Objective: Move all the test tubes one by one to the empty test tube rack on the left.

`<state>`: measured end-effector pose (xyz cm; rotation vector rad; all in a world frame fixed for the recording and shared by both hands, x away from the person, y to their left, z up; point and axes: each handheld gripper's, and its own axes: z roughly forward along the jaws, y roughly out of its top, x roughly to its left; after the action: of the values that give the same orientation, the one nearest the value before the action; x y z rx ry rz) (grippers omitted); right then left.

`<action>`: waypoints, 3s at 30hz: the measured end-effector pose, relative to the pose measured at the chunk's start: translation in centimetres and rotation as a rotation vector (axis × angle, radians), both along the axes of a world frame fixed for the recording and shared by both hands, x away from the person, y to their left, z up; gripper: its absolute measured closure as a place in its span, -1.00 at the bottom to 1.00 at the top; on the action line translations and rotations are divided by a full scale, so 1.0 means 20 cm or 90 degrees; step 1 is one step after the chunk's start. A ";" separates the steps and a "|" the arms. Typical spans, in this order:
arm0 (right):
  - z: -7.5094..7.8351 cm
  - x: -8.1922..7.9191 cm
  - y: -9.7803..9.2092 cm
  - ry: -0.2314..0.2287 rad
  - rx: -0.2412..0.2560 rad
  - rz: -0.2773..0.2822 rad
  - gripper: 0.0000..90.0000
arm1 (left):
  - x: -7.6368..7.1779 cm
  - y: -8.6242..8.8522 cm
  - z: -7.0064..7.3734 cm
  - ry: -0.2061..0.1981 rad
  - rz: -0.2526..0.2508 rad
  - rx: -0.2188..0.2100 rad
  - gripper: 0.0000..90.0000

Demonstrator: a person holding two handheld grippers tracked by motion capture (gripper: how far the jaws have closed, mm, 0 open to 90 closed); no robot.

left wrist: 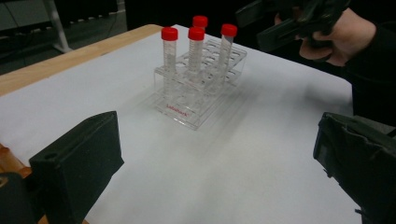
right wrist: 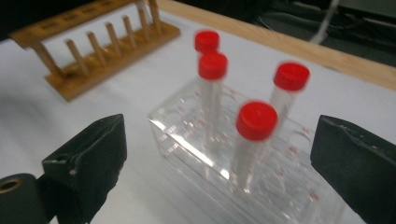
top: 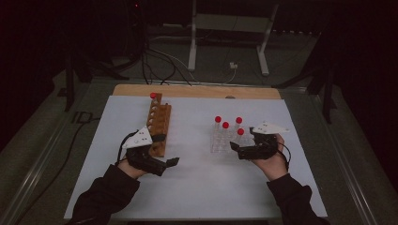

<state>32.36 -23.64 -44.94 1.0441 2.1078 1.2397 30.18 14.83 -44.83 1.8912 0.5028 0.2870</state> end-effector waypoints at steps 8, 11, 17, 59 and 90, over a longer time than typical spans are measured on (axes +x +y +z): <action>-0.08 0.04 -0.01 0.017 -0.022 -0.028 -0.70 | 0.00 0.00 -0.02 0.005 -0.002 0.003 -0.96; -0.09 0.05 -0.01 0.024 -0.021 -0.034 -0.57 | 0.00 0.00 -0.02 0.005 -0.003 0.001 -0.96; -0.12 0.08 -0.02 0.029 -0.025 -0.029 -0.03 | 0.00 0.00 -0.03 0.006 -0.004 0.003 -0.96; 0.12 -0.06 0.02 -0.038 -0.023 0.000 0.66 | 0.00 0.00 0.01 0.006 -0.017 -0.009 -0.96; -0.04 -0.22 0.40 0.038 -0.065 0.187 0.66 | -0.03 -0.21 0.06 -0.006 -0.114 0.019 -0.87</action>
<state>27.96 -15.67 -45.72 0.7565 2.4086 1.2293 29.60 10.66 -43.63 1.9483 0.3219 0.1871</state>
